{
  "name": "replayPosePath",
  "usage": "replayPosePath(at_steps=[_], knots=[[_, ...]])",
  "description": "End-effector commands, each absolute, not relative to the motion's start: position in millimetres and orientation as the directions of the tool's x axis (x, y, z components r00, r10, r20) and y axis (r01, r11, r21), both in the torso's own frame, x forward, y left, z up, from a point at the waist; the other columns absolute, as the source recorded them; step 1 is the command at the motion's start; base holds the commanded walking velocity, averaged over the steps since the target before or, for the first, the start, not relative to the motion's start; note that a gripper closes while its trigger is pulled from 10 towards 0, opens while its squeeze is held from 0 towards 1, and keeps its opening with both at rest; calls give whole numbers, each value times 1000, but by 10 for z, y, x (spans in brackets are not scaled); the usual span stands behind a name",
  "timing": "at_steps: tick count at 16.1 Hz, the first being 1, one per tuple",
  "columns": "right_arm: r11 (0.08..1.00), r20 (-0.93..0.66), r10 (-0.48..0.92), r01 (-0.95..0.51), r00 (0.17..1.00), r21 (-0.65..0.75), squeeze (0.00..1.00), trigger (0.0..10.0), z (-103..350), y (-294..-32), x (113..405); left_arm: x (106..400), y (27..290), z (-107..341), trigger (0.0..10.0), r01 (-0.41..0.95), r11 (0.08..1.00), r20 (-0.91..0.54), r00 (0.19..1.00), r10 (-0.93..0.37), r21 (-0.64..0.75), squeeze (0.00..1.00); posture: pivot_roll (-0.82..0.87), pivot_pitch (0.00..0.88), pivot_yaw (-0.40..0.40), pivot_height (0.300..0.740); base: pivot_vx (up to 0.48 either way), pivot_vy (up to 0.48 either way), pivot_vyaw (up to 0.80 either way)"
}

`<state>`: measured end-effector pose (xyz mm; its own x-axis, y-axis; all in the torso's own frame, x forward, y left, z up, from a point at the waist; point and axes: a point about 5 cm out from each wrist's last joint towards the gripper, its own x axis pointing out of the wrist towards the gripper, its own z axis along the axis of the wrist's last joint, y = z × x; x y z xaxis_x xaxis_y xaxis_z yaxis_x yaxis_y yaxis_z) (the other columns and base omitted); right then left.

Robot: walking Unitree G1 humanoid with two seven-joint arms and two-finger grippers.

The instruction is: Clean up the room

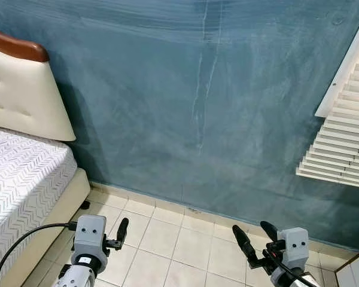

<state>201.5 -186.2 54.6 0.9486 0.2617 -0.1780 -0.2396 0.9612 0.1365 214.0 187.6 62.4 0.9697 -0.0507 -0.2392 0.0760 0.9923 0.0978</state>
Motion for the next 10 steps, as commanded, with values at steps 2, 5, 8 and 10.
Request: replayPosePath(at_steps=[2, 5, 8, 10], knots=[[942, -257, 276, -208, 926, 262, 0, 10000, 404, -1613, 2677, 2529, 1626, 461, 10000, 131, 979, -354, 918, -179, -155, 0, 109, 0, -86, 740, 0, 0, 0], [956, -251, 234, -174, 939, 237, 0, 10000, 406, -1684, 2723, 2620, 1624, 514, 10000, 160, 977, -319, 927, -199, -143, 0, 96, 0, -50, 740, 0, 0, 0], [956, -221, 223, -168, 949, 242, 0, 10000, 463, -1662, 2721, 2648, 1698, 536, 10000, 168, 982, -312, 932, -186, -84, 0, 83, 0, -56, 740, 0, 0, 0], [983, -183, 49, -15, 982, 185, 0, 10000, 484, -1961, 2465, 2362, 1824, 572, 10000, 230, 972, -309, 929, -202, 55, 0, 91, 0, -54, 740, 0, 0, 0]])
